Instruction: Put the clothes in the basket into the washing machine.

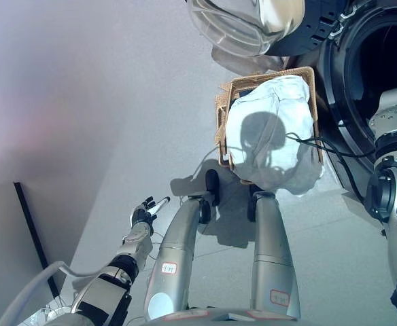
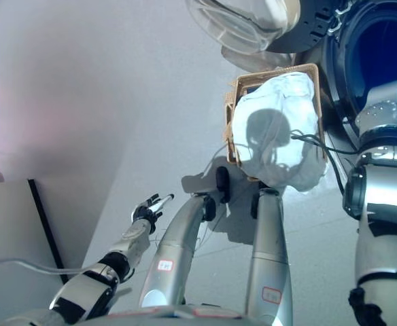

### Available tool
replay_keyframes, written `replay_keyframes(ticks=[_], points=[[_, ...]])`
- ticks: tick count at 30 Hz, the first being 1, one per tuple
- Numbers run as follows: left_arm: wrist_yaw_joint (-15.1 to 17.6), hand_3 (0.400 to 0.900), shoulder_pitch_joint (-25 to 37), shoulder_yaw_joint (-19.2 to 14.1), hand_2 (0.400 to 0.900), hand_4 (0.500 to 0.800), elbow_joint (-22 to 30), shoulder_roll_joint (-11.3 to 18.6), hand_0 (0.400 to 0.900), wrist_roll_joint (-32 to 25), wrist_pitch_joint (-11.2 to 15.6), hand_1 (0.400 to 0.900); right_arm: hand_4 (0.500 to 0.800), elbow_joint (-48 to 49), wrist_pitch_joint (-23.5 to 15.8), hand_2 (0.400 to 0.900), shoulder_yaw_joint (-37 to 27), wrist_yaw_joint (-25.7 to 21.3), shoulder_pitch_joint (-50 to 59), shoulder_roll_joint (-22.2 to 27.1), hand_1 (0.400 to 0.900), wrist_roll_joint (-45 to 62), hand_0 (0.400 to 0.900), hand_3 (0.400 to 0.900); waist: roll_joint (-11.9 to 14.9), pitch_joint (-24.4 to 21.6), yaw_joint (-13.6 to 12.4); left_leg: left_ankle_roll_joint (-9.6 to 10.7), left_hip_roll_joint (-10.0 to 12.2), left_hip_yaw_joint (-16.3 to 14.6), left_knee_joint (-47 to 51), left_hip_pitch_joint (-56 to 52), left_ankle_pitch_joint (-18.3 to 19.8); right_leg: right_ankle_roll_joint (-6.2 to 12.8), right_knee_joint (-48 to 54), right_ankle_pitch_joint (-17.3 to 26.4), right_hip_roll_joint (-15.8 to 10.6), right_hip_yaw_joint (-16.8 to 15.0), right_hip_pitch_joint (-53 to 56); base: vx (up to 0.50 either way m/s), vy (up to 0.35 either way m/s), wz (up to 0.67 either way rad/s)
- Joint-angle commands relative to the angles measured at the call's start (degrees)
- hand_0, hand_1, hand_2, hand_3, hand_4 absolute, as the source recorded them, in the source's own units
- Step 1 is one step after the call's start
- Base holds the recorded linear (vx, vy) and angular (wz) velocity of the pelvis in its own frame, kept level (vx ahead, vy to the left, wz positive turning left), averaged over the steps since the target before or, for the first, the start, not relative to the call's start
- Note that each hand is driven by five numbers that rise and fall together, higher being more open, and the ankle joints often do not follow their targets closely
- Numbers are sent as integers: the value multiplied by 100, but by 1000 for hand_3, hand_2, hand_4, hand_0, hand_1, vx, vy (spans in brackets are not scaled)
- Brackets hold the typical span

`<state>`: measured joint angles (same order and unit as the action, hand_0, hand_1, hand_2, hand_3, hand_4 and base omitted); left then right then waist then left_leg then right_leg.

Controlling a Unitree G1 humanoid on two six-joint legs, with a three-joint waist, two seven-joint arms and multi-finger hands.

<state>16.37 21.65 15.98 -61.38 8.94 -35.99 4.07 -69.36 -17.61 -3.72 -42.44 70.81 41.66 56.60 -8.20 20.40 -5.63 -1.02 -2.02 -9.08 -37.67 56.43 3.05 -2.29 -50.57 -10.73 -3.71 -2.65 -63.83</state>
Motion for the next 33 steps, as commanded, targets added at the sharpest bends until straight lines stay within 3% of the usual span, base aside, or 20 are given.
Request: replay_keyframes(ticks=[1, 4, 10, 16, 20, 26, 29, 33], points=[[278, 900, -504, -49, 900, 800, -238, 233, 900, 7, 163, 900, 800, 1026, -420, 900, 539, 42, -471, 78, 900, -874, 900, 900, -117, -316, 231, 142, -14, -94, 341, 52, 96, 256, 316, 162, 341, -107, 8, -31, 12, -3], [245, 900, -498, -152, 900, 800, -290, 223, 900, 24, 161, 900, 800, 1424, -289, 900, 730, 297, -976, -222, 900, -1245, 900, 900, -46, -257, 286, 139, 20, -63, 401, -25, 80, 261, 452, 235, 364, -63, 119, -24, 15, -7], [182, 900, -508, -473, 900, 800, -543, 166, 900, 307, 36, 900, 800, 2798, -168, 900, 710, 460, -2839, -1267, 900, -2377, 900, 900, 114, -180, 490, 120, 19, 14, 826, -601, 14, 316, 973, 400, 376, 30, 756, 7, 52, -6], [111, 900, -682, -766, 900, 800, -670, 113, 900, 611, -50, 900, 800, 3386, 221, 900, 1129, 789, -4393, -2036, 900, -3502, 900, 900, 282, -87, 617, 97, -3, 103, 1422, -1535, -59, 427, 1723, 666, 369, 94, 1784, 13, 99, -10], [-25, 900, -831, -919, 900, 800, -825, 146, 900, 933, -100, 900, 800, 2934, 585, 900, 1568, 1190, -5040, -2097, 900, -4225, 900, 900, 464, -148, 644, 120, -5, 176, 2057, -2456, -216, 522, 2495, 869, 376, 131, 2763, 36, 92, -10], [-277, 900, -1045, -906, 900, 800, -1134, 294, 900, 1630, -210, 900, 800, 948, 1188, 900, 1841, 1946, -5710, -2508, 900, -4608, 900, 900, 658, -627, 596, 244, -57, 321, 3289, -4106, -535, 686, 3741, 1140, 394, 228, 4435, 62, 77, -3], [-405, 900, -1124, -866, 900, 800, -1278, 344, 900, 1935, -246, 900, 800, -66, 1495, 900, 1764, 2350, -5943, -2642, 900, -4824, 900, 900, 711, -867, 565, 288, -30, 355, 3780, -4737, -640, 713, 4357, 1252, 377, 257, 5094, 37, 36, 0], [-612, 900, -1265, -994, 900, 800, -1541, 399, 900, 2095, -344, 900, 800, -992, 1818, 900, 1204, 2814, -6242, -2720, 900, -4564, 900, 900, 772, -1308, 550, 321, 23, 339, 4267, -5427, -699, 729, 4804, 1313, 351, 321, 5767, 81, 7, 5]])
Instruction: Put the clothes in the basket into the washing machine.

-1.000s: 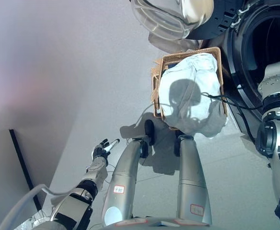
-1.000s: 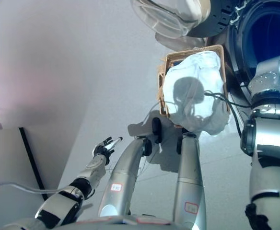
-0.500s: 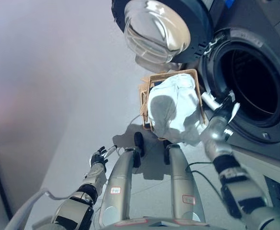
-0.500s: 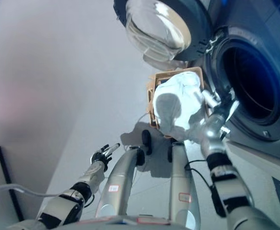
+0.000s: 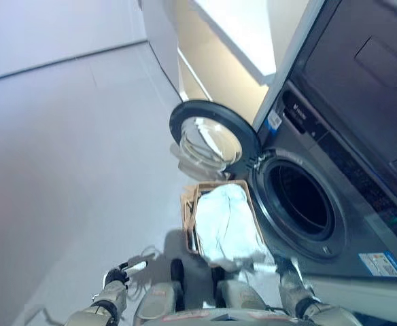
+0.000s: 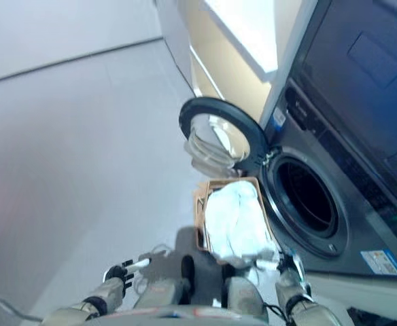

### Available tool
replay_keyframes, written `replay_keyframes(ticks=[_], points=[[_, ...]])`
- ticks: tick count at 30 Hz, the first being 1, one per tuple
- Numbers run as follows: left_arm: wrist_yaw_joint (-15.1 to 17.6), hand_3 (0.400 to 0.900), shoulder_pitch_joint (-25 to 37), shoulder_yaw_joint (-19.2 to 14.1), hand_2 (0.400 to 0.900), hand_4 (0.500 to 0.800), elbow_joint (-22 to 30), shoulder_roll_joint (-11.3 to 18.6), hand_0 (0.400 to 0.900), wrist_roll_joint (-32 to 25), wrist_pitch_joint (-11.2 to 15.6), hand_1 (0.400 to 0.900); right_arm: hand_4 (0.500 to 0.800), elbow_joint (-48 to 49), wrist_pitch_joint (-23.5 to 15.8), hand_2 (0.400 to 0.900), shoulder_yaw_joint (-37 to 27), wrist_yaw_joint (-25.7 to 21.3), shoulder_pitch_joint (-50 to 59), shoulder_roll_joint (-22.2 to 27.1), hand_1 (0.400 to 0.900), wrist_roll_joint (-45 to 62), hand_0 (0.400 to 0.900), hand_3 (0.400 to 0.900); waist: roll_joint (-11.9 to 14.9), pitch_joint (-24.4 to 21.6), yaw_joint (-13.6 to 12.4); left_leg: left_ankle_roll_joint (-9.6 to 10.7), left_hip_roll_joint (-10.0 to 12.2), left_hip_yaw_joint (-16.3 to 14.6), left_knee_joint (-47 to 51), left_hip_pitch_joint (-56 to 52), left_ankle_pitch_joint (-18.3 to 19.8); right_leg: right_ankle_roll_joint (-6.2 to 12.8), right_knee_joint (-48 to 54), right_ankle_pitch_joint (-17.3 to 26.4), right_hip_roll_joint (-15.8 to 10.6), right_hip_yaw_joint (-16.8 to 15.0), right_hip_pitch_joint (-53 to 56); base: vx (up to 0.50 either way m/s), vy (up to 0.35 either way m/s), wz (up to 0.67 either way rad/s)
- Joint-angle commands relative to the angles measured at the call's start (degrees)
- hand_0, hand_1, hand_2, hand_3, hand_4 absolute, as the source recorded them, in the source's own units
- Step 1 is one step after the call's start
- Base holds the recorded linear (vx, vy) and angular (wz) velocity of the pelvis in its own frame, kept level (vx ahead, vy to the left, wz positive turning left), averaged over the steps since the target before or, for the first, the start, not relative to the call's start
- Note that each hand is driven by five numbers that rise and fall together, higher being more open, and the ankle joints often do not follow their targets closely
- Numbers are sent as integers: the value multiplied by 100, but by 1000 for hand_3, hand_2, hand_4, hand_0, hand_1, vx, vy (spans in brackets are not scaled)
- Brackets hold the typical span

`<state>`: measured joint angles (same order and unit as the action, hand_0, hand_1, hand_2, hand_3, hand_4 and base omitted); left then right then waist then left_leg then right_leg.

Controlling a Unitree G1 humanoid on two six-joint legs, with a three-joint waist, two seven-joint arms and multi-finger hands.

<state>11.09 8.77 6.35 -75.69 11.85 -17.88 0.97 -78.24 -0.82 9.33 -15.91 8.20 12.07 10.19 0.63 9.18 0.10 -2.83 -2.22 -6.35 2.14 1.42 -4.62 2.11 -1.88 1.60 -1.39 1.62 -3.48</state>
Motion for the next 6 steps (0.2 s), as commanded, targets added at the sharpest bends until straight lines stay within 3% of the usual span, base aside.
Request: replay_keyframes(ticks=[1, 6], points=[[-136, 900, -25, -58, 900, 800, -190, 111, 900, 353, -64, 900, 800, -251, 204, 900, -108, 257, -33, 253, 900, -36, 900, 900, -94, -271, -28, 499, 50, 50, 286, -40, 106, 295, -18, 62, 116, -96, -140, 86, -7, 5], [-338, 900, -268, 48, 900, 800, -331, -8, 900, 762, -144, 900, 800, -613, 397, 900, -112, 518, -306, 298, 900, -553, 900, 900, -50, -621, -27, 458, 42, -8, 286, -464, 288, 303, 189, 32, 105, -82, 361, 51, -9, -2]])
